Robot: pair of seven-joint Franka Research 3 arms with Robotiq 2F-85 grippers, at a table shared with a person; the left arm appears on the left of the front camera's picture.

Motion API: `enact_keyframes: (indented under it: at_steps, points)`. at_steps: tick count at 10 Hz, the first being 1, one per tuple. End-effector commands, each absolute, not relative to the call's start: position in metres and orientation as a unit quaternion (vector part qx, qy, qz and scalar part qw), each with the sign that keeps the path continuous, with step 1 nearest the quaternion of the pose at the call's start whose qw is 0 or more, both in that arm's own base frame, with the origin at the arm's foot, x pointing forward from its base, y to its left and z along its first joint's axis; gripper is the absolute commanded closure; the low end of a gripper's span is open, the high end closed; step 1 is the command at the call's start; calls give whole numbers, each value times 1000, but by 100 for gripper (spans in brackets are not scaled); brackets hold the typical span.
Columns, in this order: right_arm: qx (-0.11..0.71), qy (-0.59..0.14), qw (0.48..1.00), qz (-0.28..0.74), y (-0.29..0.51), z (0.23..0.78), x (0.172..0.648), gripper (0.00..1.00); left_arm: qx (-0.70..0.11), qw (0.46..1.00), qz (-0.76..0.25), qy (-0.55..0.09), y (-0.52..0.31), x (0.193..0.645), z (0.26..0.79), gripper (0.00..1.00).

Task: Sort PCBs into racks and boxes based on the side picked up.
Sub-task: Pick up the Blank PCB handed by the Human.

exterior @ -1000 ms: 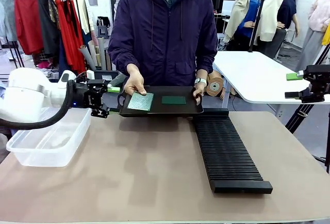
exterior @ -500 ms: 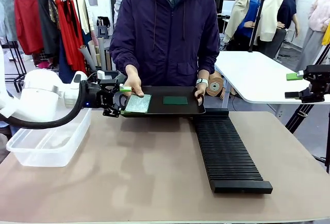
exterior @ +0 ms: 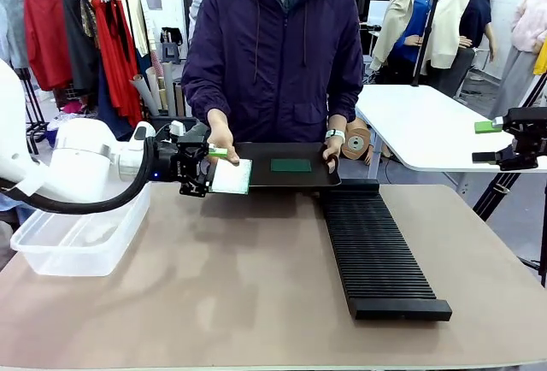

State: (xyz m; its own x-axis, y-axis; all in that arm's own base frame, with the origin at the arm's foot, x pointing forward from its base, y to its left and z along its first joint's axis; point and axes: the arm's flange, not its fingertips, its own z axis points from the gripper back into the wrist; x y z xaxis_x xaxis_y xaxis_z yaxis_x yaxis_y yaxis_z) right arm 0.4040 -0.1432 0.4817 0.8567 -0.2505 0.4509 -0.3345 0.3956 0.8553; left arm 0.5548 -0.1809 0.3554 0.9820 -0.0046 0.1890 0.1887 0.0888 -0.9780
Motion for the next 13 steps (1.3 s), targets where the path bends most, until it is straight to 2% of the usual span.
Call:
enact_keyframes:
  at_steps: [1,5,13]
  points:
    - [550,-263,792,28,-143,485,404,0,-680,728,-45,-70,-186,561,357,26]
    - [550,-263,792,28,-143,485,404,0,-686,726,-13,-49,-186,564,351,100]
    - [550,-263,792,28,-143,485,404,0,-686,727,-8,-18,-185,562,350,100]
